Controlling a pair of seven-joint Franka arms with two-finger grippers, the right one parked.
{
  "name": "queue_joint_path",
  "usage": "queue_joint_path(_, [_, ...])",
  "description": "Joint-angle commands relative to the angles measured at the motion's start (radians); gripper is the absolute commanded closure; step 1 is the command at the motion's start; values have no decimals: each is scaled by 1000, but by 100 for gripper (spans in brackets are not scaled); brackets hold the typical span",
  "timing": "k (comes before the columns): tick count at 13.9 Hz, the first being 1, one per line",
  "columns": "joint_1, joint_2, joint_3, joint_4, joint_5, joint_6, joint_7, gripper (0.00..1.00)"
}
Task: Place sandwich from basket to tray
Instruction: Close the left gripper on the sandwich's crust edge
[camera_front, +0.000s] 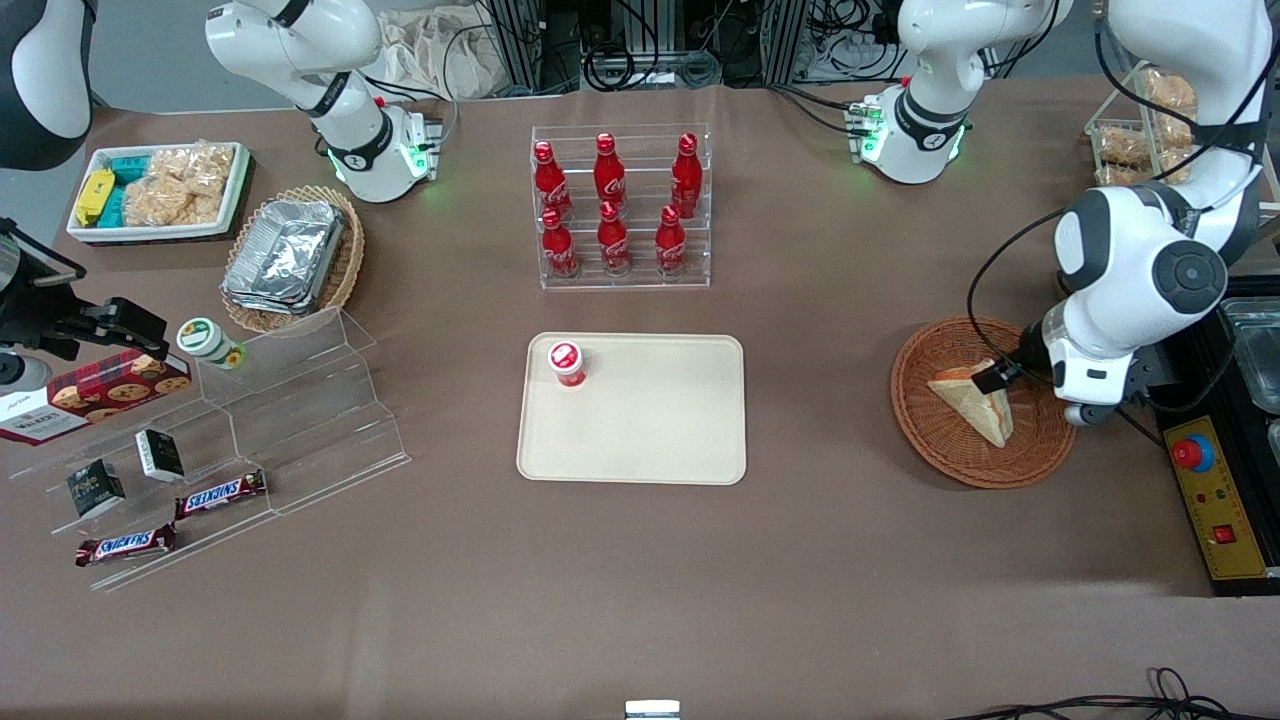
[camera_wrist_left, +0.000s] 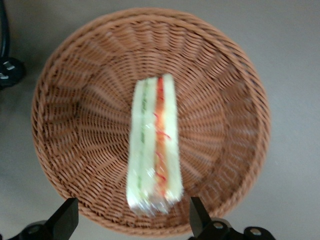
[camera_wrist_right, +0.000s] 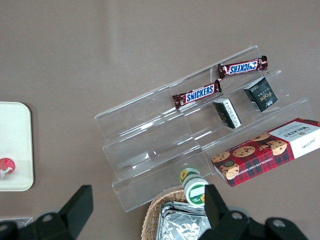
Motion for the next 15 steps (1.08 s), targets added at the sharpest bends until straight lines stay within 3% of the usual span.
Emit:
queue_joint_path(1, [-1,27,-1,-1,-13,37,-109,0])
queue_joint_path(12, [-6,124,-1,-39,3,161,-164,3])
queue_joint_path(13, [-6,133,-1,-38,3,170,-164,18])
queue_joint_path(14, [-9,133,-1,-38,3,184,-164,53])
queue_joint_path(15, [-9,126,-1,-35,3,185,-164,97])
